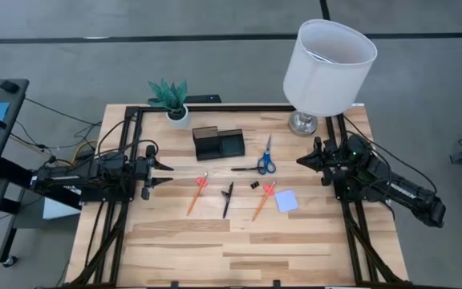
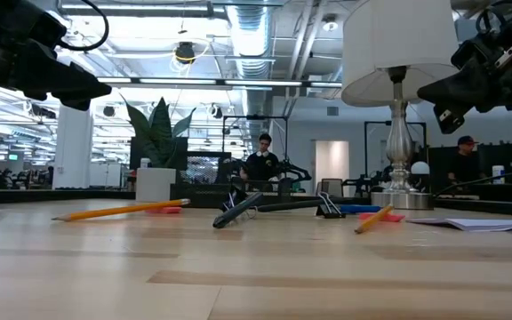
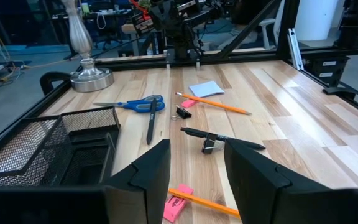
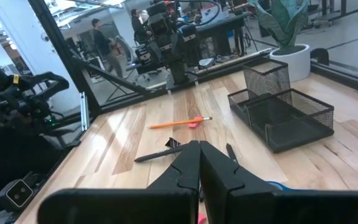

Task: Pick and place office supplies into organizer
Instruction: Put the top black pen into the black desk organizer

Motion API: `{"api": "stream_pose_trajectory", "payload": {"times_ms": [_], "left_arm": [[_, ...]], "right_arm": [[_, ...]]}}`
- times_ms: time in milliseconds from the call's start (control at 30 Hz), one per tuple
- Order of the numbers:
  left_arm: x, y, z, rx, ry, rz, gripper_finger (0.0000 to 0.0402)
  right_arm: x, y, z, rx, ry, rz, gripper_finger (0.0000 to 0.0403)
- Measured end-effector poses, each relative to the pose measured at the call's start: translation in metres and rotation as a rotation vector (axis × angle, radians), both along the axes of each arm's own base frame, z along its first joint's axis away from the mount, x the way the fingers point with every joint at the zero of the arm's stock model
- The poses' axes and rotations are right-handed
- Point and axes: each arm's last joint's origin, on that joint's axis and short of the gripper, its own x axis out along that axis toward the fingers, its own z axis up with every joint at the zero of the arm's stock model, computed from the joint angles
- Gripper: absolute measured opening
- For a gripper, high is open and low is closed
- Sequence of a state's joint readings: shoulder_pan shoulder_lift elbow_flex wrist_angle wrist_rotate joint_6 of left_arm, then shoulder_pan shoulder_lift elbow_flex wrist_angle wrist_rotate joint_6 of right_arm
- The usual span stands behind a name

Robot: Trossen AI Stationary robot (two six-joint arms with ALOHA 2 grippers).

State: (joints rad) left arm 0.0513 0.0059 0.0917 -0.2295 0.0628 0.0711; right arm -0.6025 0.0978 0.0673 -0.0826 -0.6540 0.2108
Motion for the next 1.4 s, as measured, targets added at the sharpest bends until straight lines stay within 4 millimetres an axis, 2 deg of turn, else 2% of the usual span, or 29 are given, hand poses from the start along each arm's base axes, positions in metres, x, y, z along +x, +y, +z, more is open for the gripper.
{"api": "stream_pose_trajectory", "payload": {"times_ms": [367, 533, 600, 767, 967, 1033, 1100, 1300, 1400], "left_arm": [[0.000, 0.000, 0.000, 0.000, 0.000, 0.000, 0.0144], [0.000, 0.000, 0.000, 0.083, -0.001, -0.012, 0.0144], [0.000, 0.000, 0.000, 0.124, -0.002, -0.018, 0.0144], [0.000, 0.000, 0.000, 0.203, -0.004, -0.030, 0.0144], [0.000, 0.000, 0.000, 0.430, -0.006, -0.062, 0.0144], [0.000, 0.000, 0.000, 0.464, -0.007, -0.067, 0.0144], [0.000, 0.000, 0.000, 0.467, -0.007, -0.068, 0.0144], [0.000, 0.000, 0.000, 0.414, -0.006, -0.060, 0.0144], [0.000, 0.000, 0.001, 0.397, -0.007, -0.058, 0.0144]], "right_arm": [[0.000, 0.000, 0.000, -0.007, 0.000, 0.000, 0.0000], [-0.001, -0.002, 0.003, -0.342, -0.039, -0.001, 0.0000], [-0.001, -0.003, 0.002, -0.406, -0.035, -0.002, 0.0000], [-0.001, -0.003, 0.003, -0.340, -0.036, -0.015, 0.0000], [-0.001, -0.003, 0.004, -0.341, -0.049, -0.013, 0.0000], [0.000, -0.001, 0.005, -0.288, -0.060, 0.010, 0.0000], [0.000, 0.000, 0.007, -0.236, -0.078, 0.033, 0.0000], [0.002, 0.005, 0.019, -0.278, -0.192, 0.063, 0.0000], [0.003, 0.004, 0.025, -0.332, -0.234, -0.057, 0.0000]]}}
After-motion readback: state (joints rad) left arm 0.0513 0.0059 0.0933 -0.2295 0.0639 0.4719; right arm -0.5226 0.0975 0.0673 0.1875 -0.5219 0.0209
